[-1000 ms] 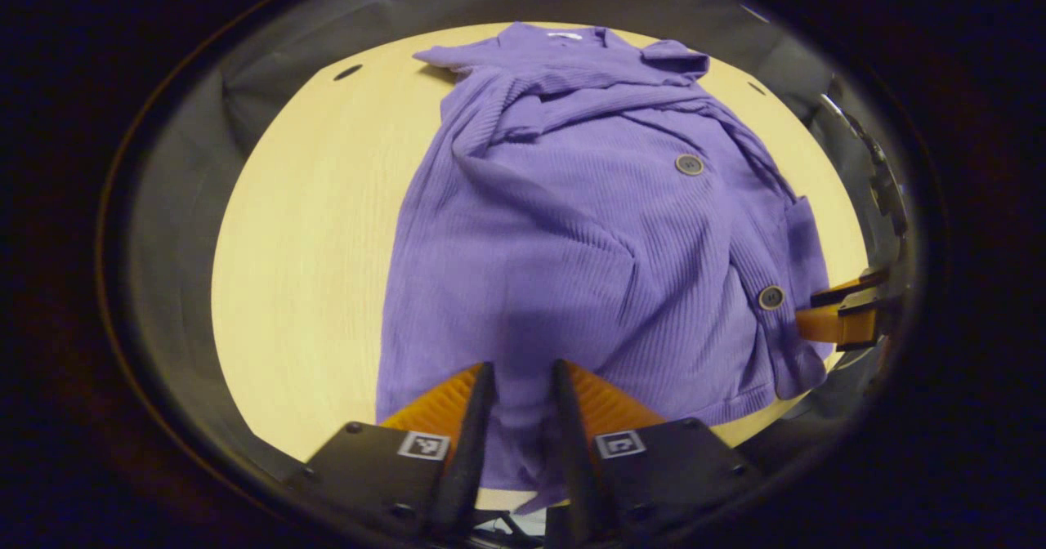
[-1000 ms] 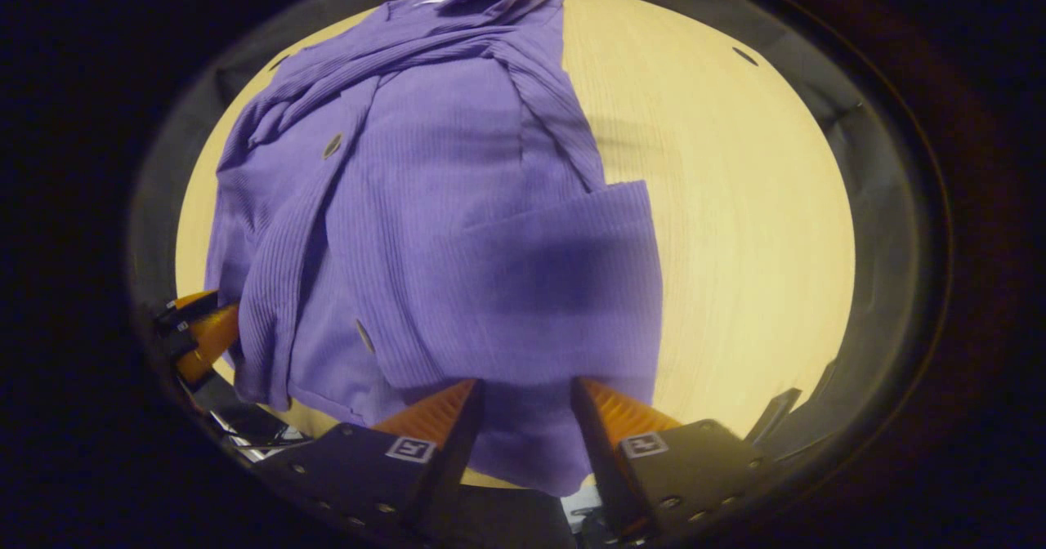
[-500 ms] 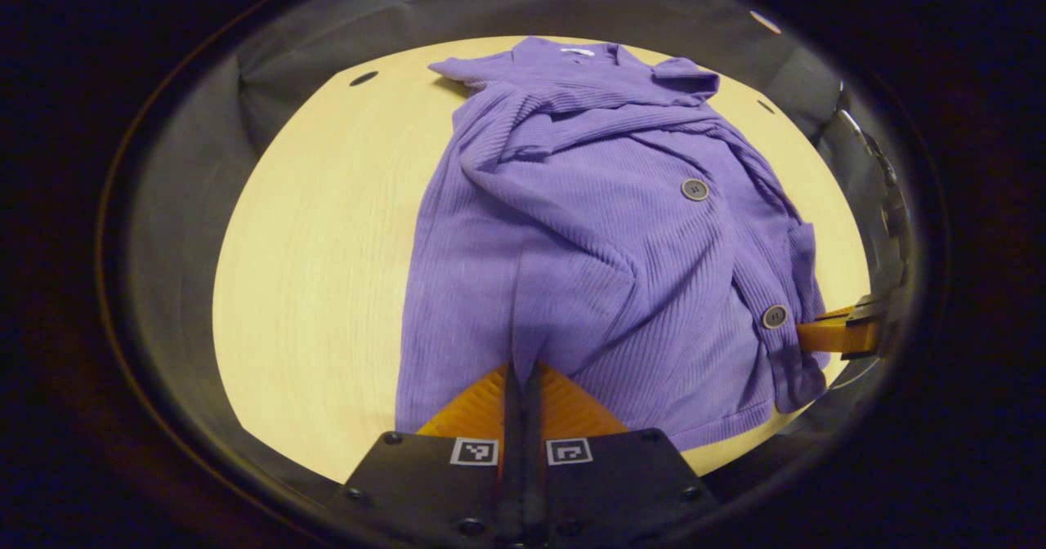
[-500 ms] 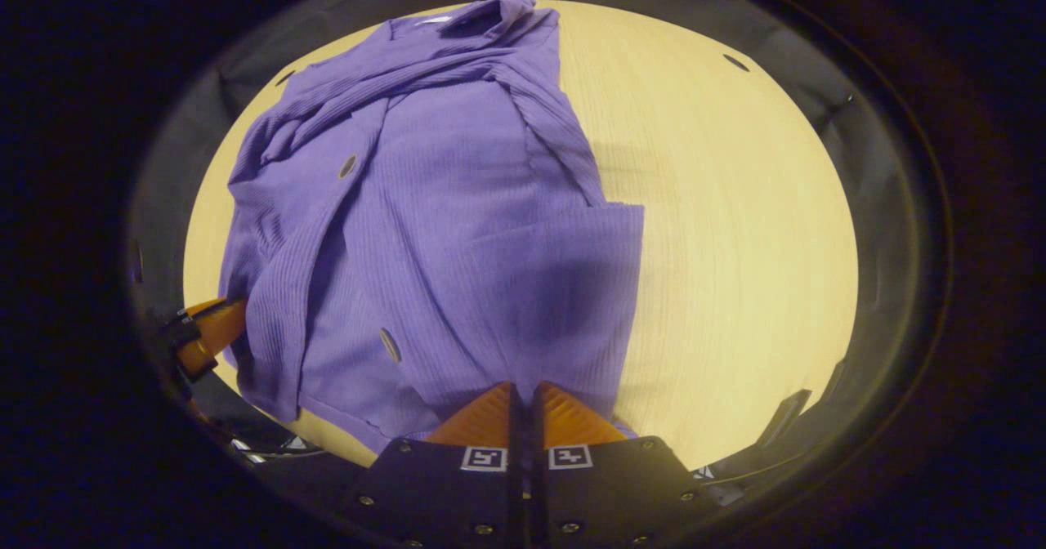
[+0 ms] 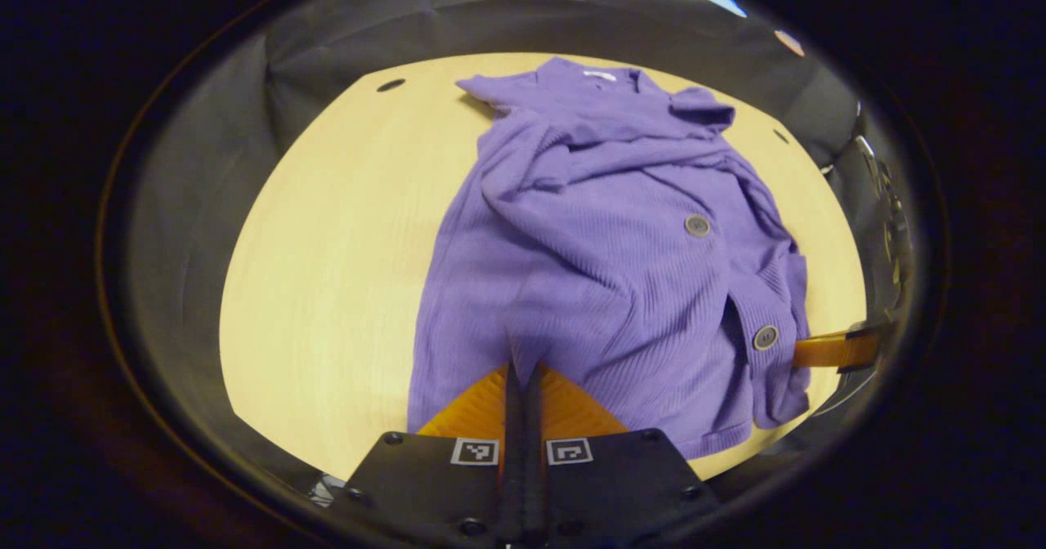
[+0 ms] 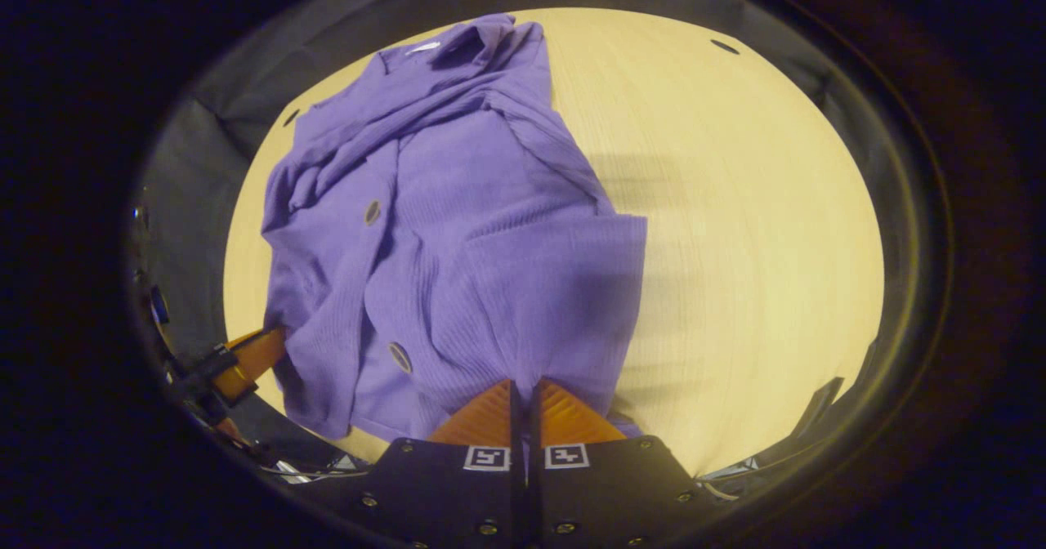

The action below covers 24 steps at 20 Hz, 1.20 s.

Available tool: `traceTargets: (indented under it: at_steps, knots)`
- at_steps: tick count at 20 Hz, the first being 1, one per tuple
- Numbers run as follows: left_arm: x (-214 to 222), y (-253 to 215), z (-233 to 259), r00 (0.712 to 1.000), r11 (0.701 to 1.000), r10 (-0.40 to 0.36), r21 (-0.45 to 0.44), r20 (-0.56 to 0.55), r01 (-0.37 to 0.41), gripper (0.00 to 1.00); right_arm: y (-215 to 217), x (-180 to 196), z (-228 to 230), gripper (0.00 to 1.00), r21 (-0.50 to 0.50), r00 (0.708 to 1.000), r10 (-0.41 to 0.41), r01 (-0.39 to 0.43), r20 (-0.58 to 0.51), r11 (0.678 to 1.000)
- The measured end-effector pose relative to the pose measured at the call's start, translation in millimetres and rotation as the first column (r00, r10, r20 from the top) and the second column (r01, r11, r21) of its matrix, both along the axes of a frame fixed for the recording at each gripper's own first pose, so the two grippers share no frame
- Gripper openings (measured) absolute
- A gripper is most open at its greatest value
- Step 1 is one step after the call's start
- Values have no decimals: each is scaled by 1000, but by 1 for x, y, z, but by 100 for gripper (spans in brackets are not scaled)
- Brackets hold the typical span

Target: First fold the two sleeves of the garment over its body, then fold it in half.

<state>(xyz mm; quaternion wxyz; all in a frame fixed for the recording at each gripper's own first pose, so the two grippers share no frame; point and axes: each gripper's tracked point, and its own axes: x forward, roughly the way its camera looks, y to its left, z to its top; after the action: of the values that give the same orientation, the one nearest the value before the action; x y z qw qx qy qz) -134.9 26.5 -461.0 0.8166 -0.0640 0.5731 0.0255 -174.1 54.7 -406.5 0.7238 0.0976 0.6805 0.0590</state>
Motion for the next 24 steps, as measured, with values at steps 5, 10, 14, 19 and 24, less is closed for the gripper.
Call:
traceTargets:
  at_steps: [5, 10, 14, 19, 24]
  knots:
    - [65, 14, 42, 987, 999, 50, -17, 151, -48, 7, 7, 76, 36, 1, 23, 977, 11, -16, 214, 1000]
    - [142, 21, 67, 968, 1000, -15, 17, 252, 11, 7, 7, 152, 62, 1, 70, 941, -98, 79, 324, 994]
    - [200, 22, 78, 951, 1000, -25, 26, 308, 18, 7, 10, 216, 65, 1, 93, 911, -175, 151, 372, 984]
    - [268, 30, 85, 932, 1000, 28, 1, 360, -31, 7, 18, 277, 62, 1, 144, 874, -276, 238, 400, 961]
    - [328, 35, 81, 920, 997, 78, -39, 384, -68, 6, 15, 324, 50, 1, 227, 826, -435, 375, 359, 899]
